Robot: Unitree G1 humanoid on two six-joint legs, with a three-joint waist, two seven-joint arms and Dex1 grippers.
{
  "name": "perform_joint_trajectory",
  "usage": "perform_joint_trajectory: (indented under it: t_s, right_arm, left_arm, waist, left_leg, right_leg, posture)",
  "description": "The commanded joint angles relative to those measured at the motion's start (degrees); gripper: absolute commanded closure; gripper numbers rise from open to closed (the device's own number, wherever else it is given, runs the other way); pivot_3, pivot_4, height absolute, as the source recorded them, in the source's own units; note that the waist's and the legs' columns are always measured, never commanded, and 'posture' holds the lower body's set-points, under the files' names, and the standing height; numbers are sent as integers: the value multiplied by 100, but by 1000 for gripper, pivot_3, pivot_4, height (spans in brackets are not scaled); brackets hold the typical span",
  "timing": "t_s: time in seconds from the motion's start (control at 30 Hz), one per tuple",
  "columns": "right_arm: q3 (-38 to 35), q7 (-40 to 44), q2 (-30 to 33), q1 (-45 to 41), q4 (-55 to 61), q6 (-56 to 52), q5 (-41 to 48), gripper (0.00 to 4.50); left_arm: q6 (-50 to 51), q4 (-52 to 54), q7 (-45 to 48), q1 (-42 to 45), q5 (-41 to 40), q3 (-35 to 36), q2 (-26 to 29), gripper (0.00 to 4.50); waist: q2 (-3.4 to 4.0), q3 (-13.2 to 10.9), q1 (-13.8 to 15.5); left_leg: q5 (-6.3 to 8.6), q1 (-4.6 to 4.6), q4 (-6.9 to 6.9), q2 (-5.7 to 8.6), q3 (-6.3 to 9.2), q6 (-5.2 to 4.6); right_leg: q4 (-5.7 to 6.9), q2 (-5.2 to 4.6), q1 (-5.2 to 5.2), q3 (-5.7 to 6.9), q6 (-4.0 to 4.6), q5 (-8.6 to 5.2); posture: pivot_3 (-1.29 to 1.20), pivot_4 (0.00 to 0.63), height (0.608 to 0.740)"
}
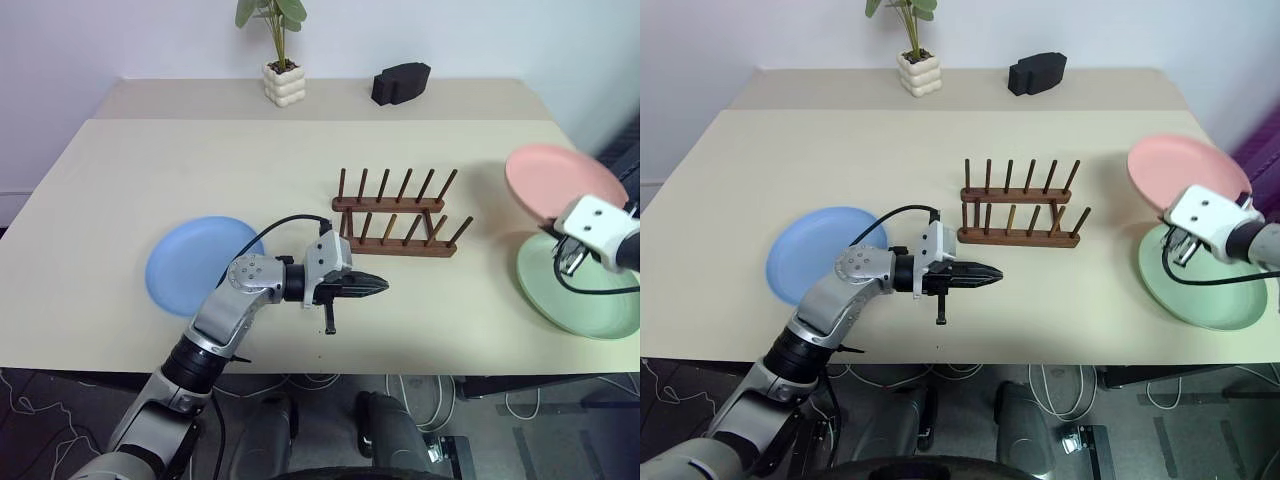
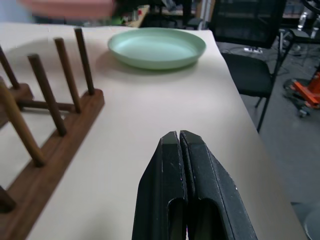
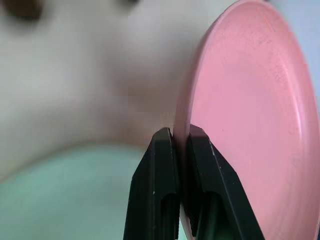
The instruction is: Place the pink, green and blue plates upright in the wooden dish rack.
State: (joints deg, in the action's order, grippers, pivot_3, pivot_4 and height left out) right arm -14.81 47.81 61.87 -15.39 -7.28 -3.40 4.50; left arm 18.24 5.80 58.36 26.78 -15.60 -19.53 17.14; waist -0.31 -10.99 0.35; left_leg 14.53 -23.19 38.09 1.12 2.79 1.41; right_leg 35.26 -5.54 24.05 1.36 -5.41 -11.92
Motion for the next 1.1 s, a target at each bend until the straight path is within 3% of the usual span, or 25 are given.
perform_joint_trajectory:
  t_s: [0.03,0.17,0.4,0.63,1.1]
  right_arm:
    - [-812,-265,-438,-611,1535,-1116,1629,4460]
    - [-1318,-523,-997,-846,2718,-2534,3723,4460]
    - [-1836,-1517,-1845,-908,2871,-3821,6659,4460]
    - [-1902,-1823,-2005,-498,2773,-3950,7169,4460]
    - [-1654,-2030,-2180,-338,2345,-3940,7052,4460]
  left_arm:
    - [-102,171,-67,-28,-120,111,-54,4500]
    - [-77,184,-93,-32,-123,102,-79,4500]
    - [-61,183,-128,-4,-150,125,-77,4500]
    - [-93,194,-210,-33,-207,202,-130,4500]
    - [-301,214,-377,-28,-316,394,-317,4500]
  waist:
    - [0,0,-10]
    - [-8,-2,53]
    - [-18,-3,43]
    - [-13,-2,36]
    - [-13,-2,35]
  left_leg:
    - [0,0,0,-1,0,0]
    - [0,-5,-1,0,13,0]
    - [0,-14,7,5,19,-1]
    - [0,-12,4,2,20,-1]
    - [0,-12,4,2,18,-2]
  right_leg:
    - [0,0,0,0,-4,2]
    - [-1,1,-1,7,-9,5]
    - [-13,-6,-8,12,4,-2]
    - [-5,0,-3,14,2,-1]
    - [-5,1,-2,13,1,-1]
  posture:
    - [0,150,740]
    - [0,150,740]
    - [0,150,740]
    - [0,150,740]
    - [0,150,740]
